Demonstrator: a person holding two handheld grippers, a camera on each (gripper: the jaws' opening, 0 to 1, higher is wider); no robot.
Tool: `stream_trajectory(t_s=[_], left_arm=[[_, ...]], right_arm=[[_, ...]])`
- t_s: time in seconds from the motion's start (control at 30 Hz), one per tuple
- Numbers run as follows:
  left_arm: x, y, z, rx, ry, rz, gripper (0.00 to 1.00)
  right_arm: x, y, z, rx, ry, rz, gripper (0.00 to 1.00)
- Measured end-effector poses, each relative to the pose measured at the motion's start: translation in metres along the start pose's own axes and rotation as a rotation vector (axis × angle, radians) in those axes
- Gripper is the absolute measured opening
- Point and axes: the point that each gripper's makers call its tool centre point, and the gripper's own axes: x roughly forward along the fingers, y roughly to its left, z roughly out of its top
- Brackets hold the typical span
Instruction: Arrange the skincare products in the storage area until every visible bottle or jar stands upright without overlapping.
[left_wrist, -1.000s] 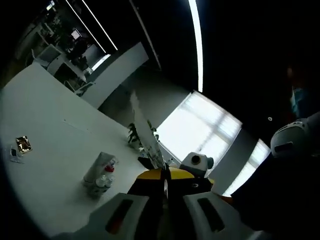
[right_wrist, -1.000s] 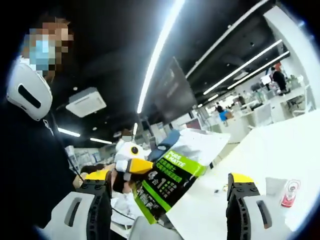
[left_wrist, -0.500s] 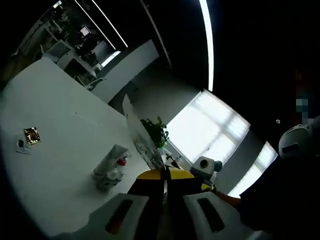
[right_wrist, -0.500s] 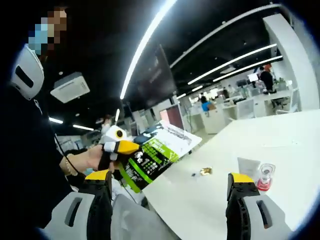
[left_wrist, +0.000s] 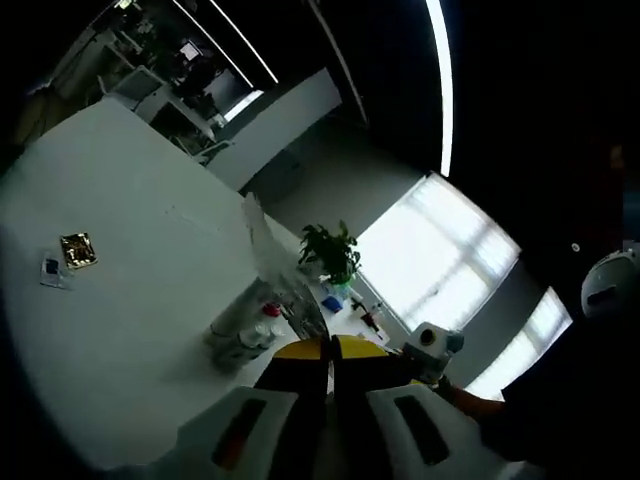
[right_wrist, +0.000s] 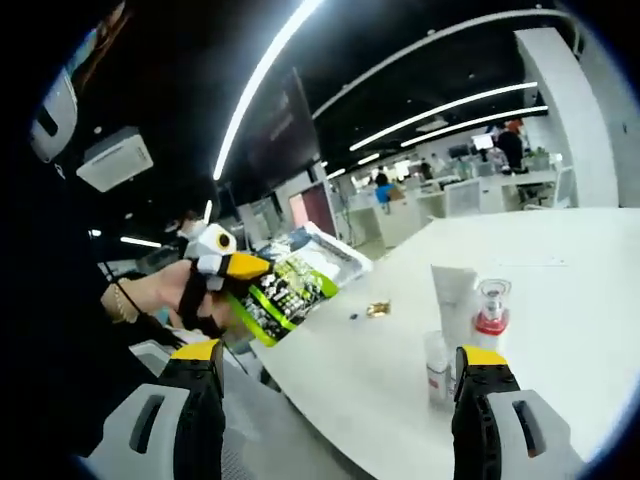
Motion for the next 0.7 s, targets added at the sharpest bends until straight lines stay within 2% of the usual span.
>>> stream_trajectory(t_s=[0.27, 0.37, 0.47, 0.7], left_arm=[[0.018, 0.038, -0.019, -0.008, 0.056, 0.065, 0.01], [0.024, 0.041, -0.023, -0.011, 0.073, 0.072, 0.01], [0.028, 0.043, -0.029, 0.024, 0.111, 0.095, 0.01], [0.041, 0.066, -0.038, 0.002, 0.152, 0.138, 0.01]], right_arm=[[-0.007, -0.016, -0.018, 0.019, 0.019, -0.041, 0.99], [-0.007, -0.021, -0.024, 0.022, 0.031, -0.054, 0.99], [-0.006, -0.023, -0.028, 0.021, 0.036, -0.065, 0.99], [-0.007, -0.034, -0.036, 0.029, 0.051, -0.090, 0.99]])
